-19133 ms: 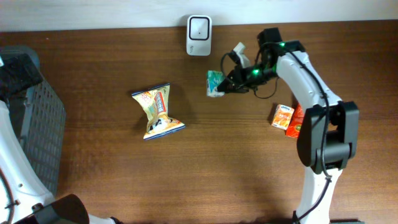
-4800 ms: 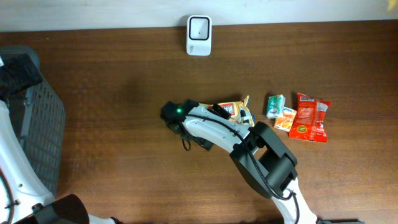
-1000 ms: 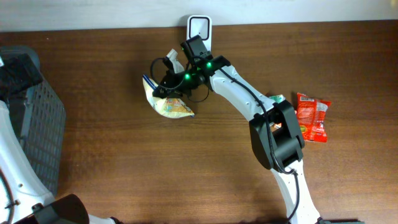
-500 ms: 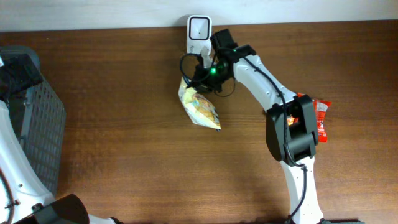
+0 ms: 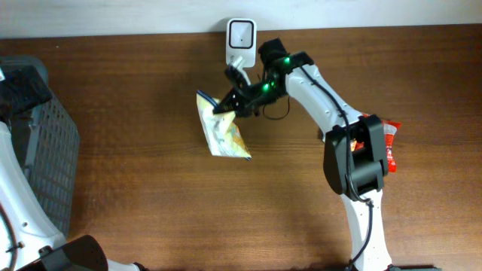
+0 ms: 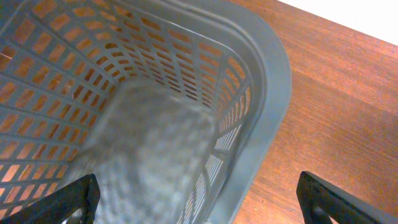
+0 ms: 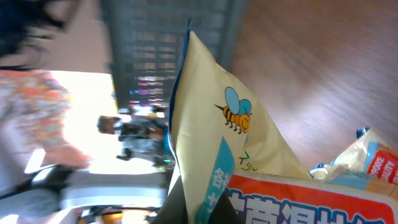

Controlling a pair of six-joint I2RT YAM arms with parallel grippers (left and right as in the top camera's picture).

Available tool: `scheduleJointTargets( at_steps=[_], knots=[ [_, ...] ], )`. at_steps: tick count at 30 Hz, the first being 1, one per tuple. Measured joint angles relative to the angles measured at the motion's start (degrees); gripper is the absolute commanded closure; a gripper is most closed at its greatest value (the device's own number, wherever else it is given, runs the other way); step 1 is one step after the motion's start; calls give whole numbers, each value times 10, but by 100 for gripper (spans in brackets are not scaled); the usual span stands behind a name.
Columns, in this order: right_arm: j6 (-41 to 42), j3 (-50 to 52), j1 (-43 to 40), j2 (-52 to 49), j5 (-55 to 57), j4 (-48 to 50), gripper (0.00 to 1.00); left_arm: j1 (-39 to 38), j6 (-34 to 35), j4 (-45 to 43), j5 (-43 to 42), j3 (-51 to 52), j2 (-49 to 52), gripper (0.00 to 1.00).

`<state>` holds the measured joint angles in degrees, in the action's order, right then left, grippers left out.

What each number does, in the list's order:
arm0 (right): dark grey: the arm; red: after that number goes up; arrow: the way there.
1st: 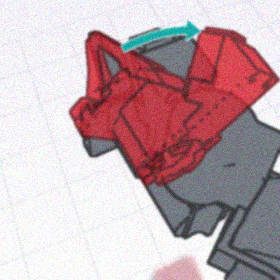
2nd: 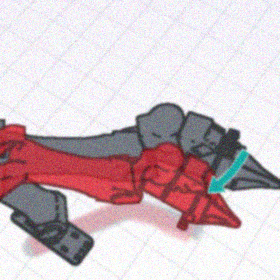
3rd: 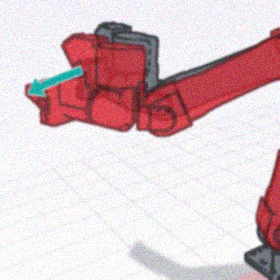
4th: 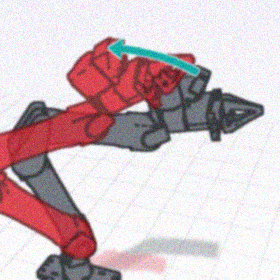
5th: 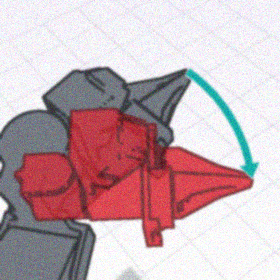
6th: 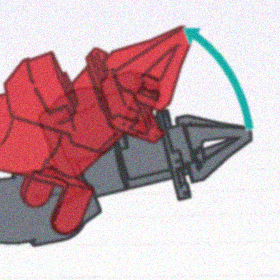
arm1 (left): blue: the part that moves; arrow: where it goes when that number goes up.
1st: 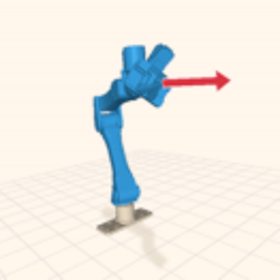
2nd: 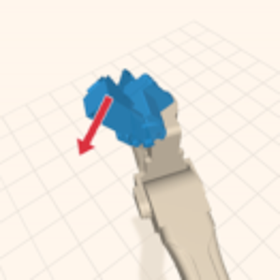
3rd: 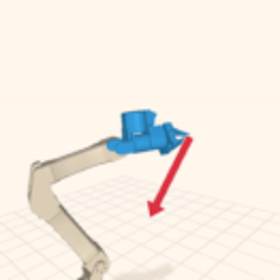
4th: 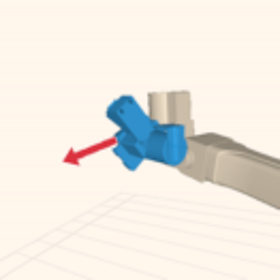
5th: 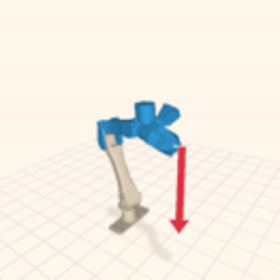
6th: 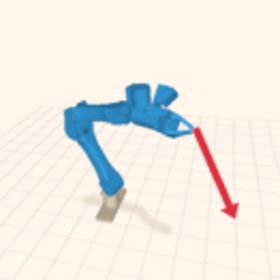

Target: Scan the item barcode

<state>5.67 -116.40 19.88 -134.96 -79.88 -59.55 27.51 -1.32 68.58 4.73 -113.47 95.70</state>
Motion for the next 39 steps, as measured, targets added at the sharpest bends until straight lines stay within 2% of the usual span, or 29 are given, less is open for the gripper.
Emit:
scheduleJointTargets(
  at_steps=[4,13,17,26,32,34,37,38,39],
  knots=[
    [52,-60,-26,4,-37,-1,96,0,0,0,0,0,0,1],
    [200,-301,-67,16,-56,0,96,0,0,1,0,0,0,1],
    [231,-380,-68,38,-64,-2,96,0,0,1,0,0,0,1],
    [242,-403,-70,53,-70,-3,96,0,0,1,0,0,0,1],
    [200,-403,-71,53,-44,-2,96,0,0,1,0,0,0,1],
    [173,-403,-70,53,16,-28,96,0,0,1,0,0,0,1],
    [89,-404,-57,53,276,-128,96,0,0,1,0,0,0,1],
    [65,-404,-42,53,386,-142,96,0,0,1,0,0,0,1],
    [53,-404,-33,53,438,-144,96,0,0,1,0,0,0,1]
  ],
)
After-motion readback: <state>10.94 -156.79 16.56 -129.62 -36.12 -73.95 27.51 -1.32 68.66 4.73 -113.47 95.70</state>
